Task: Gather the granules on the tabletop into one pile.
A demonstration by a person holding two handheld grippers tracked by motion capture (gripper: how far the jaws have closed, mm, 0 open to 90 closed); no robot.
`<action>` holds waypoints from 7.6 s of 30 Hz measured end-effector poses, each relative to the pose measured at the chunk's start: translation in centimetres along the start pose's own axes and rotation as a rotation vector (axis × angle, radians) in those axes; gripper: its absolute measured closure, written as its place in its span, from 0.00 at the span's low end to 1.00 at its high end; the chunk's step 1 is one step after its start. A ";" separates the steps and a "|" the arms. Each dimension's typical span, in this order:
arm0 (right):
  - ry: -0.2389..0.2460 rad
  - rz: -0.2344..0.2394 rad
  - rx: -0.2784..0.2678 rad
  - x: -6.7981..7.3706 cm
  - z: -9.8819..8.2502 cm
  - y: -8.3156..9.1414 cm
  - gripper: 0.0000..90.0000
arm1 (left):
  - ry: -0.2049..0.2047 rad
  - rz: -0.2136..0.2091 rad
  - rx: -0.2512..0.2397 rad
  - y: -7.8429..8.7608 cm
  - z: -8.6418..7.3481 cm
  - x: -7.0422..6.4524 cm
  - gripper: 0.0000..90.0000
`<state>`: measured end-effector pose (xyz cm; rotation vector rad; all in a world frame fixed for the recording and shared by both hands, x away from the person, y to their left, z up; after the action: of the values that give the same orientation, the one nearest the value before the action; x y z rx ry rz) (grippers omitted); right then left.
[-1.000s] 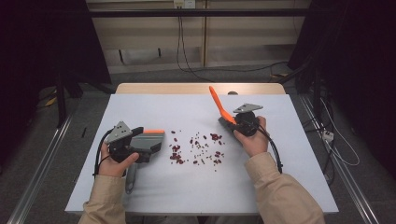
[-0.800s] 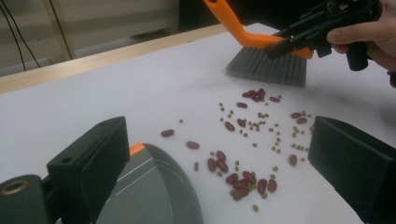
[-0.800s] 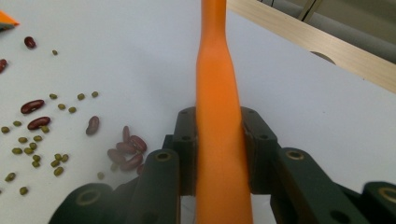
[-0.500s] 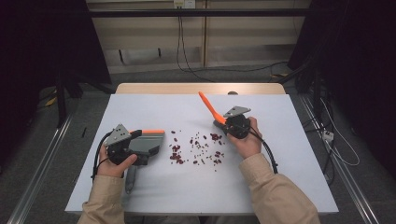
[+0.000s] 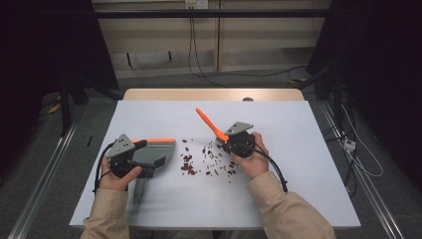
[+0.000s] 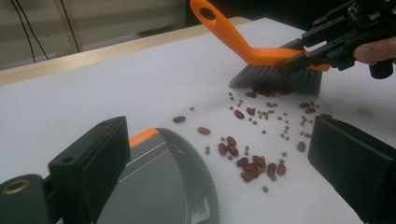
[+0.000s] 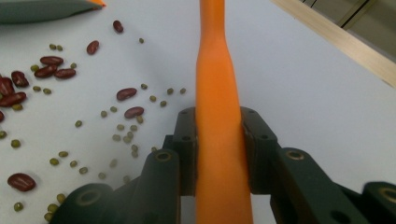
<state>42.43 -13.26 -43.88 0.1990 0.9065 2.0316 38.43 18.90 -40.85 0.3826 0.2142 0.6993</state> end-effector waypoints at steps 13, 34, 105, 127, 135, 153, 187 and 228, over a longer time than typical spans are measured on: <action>0.051 0.070 -0.025 1.9 -0.3 1.0 0.79 | -0.002 0.010 0.011 0.4 -0.5 0.1 0.06; 0.163 0.171 -0.162 -2.7 5.4 -5.0 0.79 | 0.036 0.013 -0.005 1.1 -0.8 0.3 0.06; 0.226 0.460 -0.182 2.5 4.5 -0.7 0.79 | 0.062 0.038 0.001 2.5 -1.9 1.6 0.06; -0.250 0.465 -0.152 8.3 3.1 1.1 0.79 | 0.056 0.039 -0.011 2.7 -1.7 1.4 0.06; -0.281 0.527 -0.113 10.3 2.6 0.6 0.79 | 0.046 0.036 -0.009 2.6 -1.5 1.2 0.06; -0.423 0.411 -0.108 8.4 3.8 -3.9 0.77 | 0.049 0.039 -0.006 2.6 -1.6 1.4 0.06; -0.468 0.260 -0.125 3.3 -0.6 -1.2 0.77 | 0.039 0.038 0.005 2.4 -1.6 1.2 0.07; -0.533 0.247 -0.170 4.9 2.5 -3.8 0.79 | 0.041 0.038 -0.004 2.5 -1.5 1.3 0.07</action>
<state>43.09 -6.84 -45.50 0.7476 0.3878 2.1098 37.43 21.96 -41.30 0.3693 0.2447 0.7449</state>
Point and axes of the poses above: each handheld gripper's, and its own axes: y roughly backward along the jaws, z roughly out of its top, x roughly to its left, the point moved 3 cm from there along -y, roughly forward along the jaws, and after that the axes turned 1 degree about -y, right-handed, at the moved point
